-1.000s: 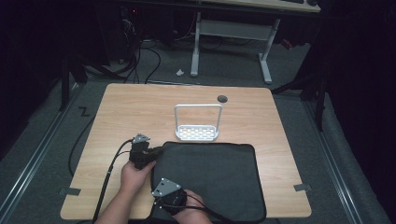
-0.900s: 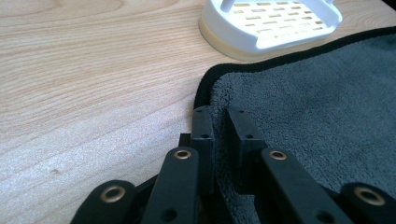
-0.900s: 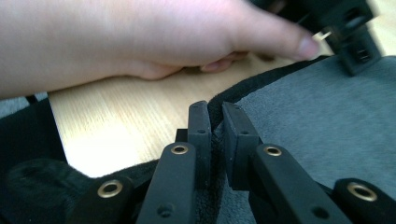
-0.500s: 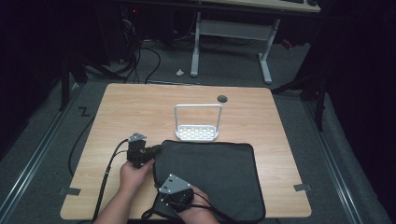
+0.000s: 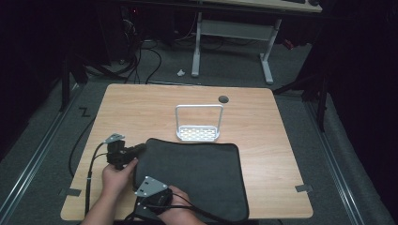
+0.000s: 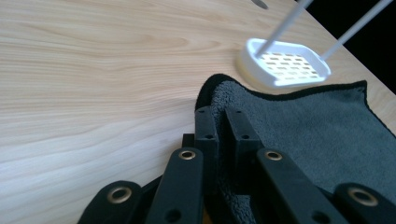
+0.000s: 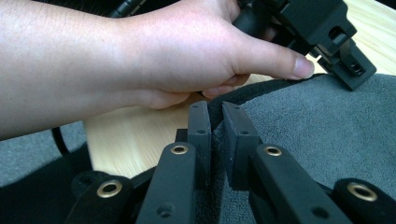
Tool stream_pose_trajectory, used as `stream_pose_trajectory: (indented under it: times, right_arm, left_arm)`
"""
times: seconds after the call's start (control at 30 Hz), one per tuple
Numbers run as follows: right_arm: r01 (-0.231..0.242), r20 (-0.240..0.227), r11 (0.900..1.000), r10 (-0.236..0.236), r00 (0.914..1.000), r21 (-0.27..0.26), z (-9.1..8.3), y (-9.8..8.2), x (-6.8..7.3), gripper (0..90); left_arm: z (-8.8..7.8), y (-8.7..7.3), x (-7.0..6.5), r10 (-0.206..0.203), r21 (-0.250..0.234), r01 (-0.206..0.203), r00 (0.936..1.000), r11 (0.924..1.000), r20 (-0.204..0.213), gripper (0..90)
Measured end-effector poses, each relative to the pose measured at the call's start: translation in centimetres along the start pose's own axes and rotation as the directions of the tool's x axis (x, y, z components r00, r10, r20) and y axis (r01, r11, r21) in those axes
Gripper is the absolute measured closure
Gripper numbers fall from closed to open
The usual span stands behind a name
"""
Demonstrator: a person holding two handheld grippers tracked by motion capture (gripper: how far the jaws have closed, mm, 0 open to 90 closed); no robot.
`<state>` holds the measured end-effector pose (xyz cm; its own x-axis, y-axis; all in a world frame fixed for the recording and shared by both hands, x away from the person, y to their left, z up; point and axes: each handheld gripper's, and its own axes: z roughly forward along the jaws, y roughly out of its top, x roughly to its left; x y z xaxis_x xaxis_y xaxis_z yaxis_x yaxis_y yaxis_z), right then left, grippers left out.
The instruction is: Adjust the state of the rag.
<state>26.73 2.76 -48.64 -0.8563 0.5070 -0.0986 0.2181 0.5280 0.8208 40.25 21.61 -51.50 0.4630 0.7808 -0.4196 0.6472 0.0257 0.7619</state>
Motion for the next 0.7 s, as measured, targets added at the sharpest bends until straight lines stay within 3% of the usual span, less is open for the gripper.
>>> stream_pose_trajectory:
  times: [0.13,0.3,0.47,0.7]
  right_arm:
    - [0.024,-0.038,1.000,-0.024,0.9990,-0.017,1.4,1.6,1.3,83.2]
    - [0.045,-0.059,0.999,-0.047,0.9972,-0.030,2.0,2.6,1.9,83.2]
    - [0.052,-0.038,0.998,-0.053,0.9979,-0.038,1.0,2.4,1.5,83.2]
    - [0.017,0.024,0.998,-0.016,0.9996,-0.056,-2.4,0.7,-0.6,83.1]
  left_arm:
    - [-2.5,0.3,1.4,-0.006,-0.019,0.005,0.9996,0.9998,-0.026,84.8]
    - [-3.8,0.9,1.4,0.006,-0.041,-0.008,0.9993,0.9991,-0.037,84.8]
    - [-2.8,1.5,-0.4,0.011,-0.051,-0.013,0.9995,0.9986,-0.028,84.5]
    - [-0.1,2.3,-3.8,0.036,-0.034,-0.037,0.9988,0.9987,-0.032,84.4]
